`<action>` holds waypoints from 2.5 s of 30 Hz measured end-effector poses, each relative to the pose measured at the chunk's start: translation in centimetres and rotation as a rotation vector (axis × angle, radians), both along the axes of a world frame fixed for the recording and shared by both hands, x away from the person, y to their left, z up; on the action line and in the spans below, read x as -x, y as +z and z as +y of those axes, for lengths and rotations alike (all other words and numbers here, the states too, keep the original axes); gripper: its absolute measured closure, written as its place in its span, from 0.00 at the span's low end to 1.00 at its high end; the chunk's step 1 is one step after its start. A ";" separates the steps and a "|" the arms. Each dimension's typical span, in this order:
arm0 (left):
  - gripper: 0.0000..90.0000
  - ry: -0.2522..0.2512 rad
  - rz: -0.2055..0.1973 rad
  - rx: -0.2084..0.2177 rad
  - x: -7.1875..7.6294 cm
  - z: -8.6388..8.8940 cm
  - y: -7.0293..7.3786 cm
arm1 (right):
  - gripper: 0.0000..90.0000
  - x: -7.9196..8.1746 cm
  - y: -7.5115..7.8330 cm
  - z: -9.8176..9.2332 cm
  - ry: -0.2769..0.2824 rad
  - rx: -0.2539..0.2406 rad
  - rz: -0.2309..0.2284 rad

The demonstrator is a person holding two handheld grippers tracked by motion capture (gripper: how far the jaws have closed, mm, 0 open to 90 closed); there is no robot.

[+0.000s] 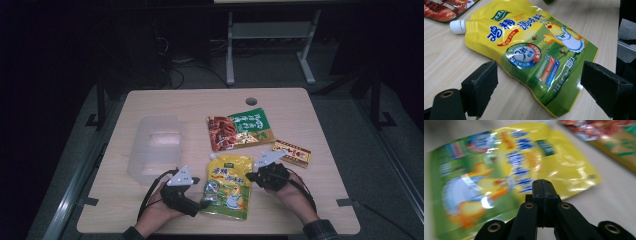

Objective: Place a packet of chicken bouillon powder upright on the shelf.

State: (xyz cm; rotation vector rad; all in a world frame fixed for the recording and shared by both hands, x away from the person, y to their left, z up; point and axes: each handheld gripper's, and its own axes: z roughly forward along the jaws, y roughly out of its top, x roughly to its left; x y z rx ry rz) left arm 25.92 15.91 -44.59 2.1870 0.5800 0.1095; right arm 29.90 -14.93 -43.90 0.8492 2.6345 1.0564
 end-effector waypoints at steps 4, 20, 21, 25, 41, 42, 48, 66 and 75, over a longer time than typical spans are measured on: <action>0.15 -0.003 -0.003 -0.004 0.0 0.0 0.0 | 1.00 -3.7 -0.1 -0.3 -0.067 0.012 -0.018; 0.15 0.003 -0.008 0.001 0.0 0.4 0.1 | 1.00 -7.0 -2.1 0.4 -0.114 0.063 0.024; 0.15 0.003 -0.009 0.003 0.1 0.4 0.1 | 1.00 -6.9 -2.3 0.4 -0.112 0.065 0.031; 0.15 0.004 -0.008 0.003 0.0 0.4 0.2 | 1.00 -6.9 -2.3 0.4 -0.114 0.069 0.028; 0.15 0.001 -0.011 0.007 0.1 0.4 0.3 | 1.00 -4.8 -1.9 -2.2 -0.132 0.137 0.027; 0.15 0.001 -0.011 0.009 0.2 0.4 0.4 | 1.00 -4.3 -1.9 -2.7 -0.130 0.144 0.029; 0.15 -0.002 -0.009 0.003 0.2 0.3 0.3 | 1.00 -2.8 -1.7 -3.9 -0.133 0.155 0.039; 0.15 -0.006 -0.005 -0.037 -2.4 -4.2 1.3 | 0.46 2.0 -0.8 -6.3 -0.217 0.015 0.023; 0.16 -0.007 0.027 -0.077 -6.2 -7.4 1.1 | 0.35 5.1 -0.7 -6.9 -0.220 -0.021 0.008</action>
